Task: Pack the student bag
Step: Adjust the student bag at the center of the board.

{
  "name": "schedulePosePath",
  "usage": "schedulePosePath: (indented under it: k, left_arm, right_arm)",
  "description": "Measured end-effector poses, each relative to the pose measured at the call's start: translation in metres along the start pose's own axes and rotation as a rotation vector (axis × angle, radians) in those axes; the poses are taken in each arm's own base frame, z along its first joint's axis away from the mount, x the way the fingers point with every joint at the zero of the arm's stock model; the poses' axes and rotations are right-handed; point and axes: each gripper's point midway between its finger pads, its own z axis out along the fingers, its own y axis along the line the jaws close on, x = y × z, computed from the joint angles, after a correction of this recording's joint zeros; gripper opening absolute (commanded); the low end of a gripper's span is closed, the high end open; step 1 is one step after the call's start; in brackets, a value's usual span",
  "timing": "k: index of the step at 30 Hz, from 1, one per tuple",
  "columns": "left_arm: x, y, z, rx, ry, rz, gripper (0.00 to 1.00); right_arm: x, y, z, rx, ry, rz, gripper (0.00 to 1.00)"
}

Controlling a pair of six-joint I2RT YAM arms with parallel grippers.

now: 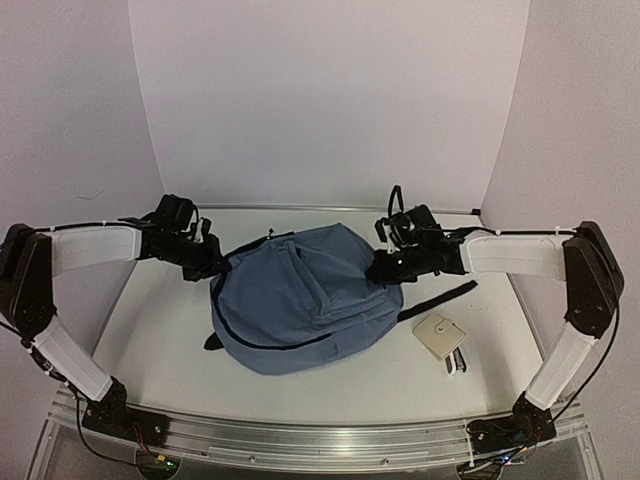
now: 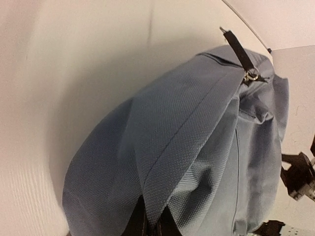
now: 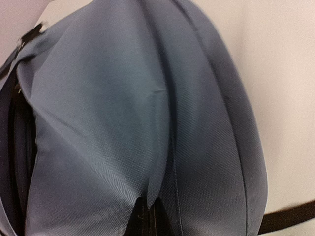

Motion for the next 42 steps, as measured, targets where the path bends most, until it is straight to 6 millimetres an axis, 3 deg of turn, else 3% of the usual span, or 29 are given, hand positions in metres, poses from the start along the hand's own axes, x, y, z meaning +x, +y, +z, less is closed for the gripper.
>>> schedulePosePath:
  k: [3, 6, 8, 10, 14, 17, 20, 23, 26, 31, 35, 38, 42]
  left_arm:
    - [-0.032, -0.003, 0.015, -0.02, -0.015, 0.092, 0.07]
    - [-0.055, -0.005, 0.026, -0.043, -0.029, 0.174, 0.35]
    - [-0.066, -0.007, 0.026, -0.058, -0.051, 0.214, 0.58]
    - [-0.076, -0.011, 0.02, -0.077, -0.075, 0.252, 0.74]
    - [-0.09, -0.016, -0.002, -0.126, -0.141, 0.289, 0.87]
    - [-0.091, -0.029, -0.028, -0.144, -0.191, 0.31, 0.88]
    - [-0.078, -0.066, -0.05, -0.09, -0.233, 0.351, 0.88]
    - [-0.045, -0.112, -0.058, 0.016, -0.211, 0.378, 0.89]
    - [-0.009, -0.14, -0.048, 0.111, -0.141, 0.372, 0.91]
    - [0.033, -0.144, -0.013, 0.13, -0.008, 0.335, 0.91]
    - [0.053, -0.131, 0.02, 0.08, 0.073, 0.323, 0.87]
    - [0.061, -0.118, 0.033, 0.035, 0.112, 0.302, 0.75]
    - [0.062, -0.109, 0.036, -0.001, 0.12, 0.282, 0.56]
  right_arm:
    - [0.028, 0.027, -0.008, -0.022, 0.02, 0.01, 0.0]
    - [0.05, 0.05, -0.015, -0.055, 0.026, 0.037, 0.0]
    - [0.058, 0.058, -0.02, -0.063, 0.025, 0.063, 0.0]
    - [0.061, 0.06, -0.024, -0.06, 0.018, 0.09, 0.0]
    - [0.055, 0.056, -0.028, -0.044, -0.012, 0.122, 0.0]
    - [0.053, 0.054, -0.028, -0.03, -0.023, 0.131, 0.01]
    - [0.051, 0.052, -0.028, -0.018, -0.035, 0.136, 0.11]
    - [0.048, 0.051, -0.029, -0.011, -0.049, 0.138, 0.16]
    - [0.044, 0.053, -0.029, -0.013, -0.057, 0.134, 0.16]
    - [0.042, 0.054, -0.029, -0.014, -0.062, 0.129, 0.21]
    - [0.041, 0.054, -0.03, -0.01, -0.068, 0.124, 0.29]
    - [0.038, 0.053, -0.032, -0.005, -0.082, 0.122, 0.34]
    - [0.028, 0.055, -0.042, -0.012, -0.122, 0.119, 0.41]
